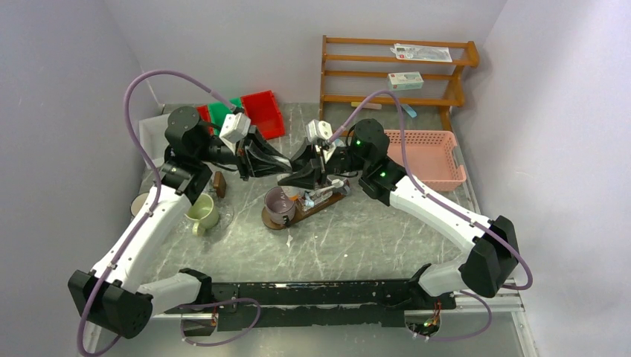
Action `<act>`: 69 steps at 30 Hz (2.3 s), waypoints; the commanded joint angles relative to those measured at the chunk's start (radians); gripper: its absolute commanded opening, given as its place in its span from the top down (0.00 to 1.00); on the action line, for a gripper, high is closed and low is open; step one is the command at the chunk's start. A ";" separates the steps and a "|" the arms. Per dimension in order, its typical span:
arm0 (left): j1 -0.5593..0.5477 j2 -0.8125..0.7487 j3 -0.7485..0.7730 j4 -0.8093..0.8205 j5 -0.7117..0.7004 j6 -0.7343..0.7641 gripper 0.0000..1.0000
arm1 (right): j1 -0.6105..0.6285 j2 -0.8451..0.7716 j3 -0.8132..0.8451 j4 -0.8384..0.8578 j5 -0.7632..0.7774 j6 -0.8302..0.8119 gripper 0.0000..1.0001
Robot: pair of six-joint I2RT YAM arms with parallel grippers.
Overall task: Prepare toiletry sets of a toothbrush and toothpaste on the tray
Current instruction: Pick up the toothpaste from the storage box, then place the toothpaste in the toothpaste holder.
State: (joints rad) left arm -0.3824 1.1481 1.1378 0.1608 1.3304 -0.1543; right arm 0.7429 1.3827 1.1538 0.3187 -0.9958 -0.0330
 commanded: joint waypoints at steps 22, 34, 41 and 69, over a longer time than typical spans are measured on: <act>0.028 -0.192 0.046 -0.410 -1.065 0.256 0.95 | -0.011 -0.240 -0.233 0.130 0.575 -0.006 0.06; 0.123 -0.235 -0.111 -0.259 -1.415 0.225 0.95 | -0.014 -0.401 -0.441 0.271 0.887 0.084 0.00; 0.277 -0.232 -0.178 -0.145 -1.445 0.175 0.95 | -0.012 -0.499 -0.524 0.308 0.988 0.108 0.00; 0.697 -0.123 -0.489 0.261 -1.425 0.056 0.95 | 0.078 -0.587 -0.612 0.399 1.198 -0.022 0.00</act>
State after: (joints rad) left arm 0.3042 1.0077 0.6708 0.2581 -0.1074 -0.1230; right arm 0.8124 0.8066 0.5587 0.6769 0.1638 -0.0181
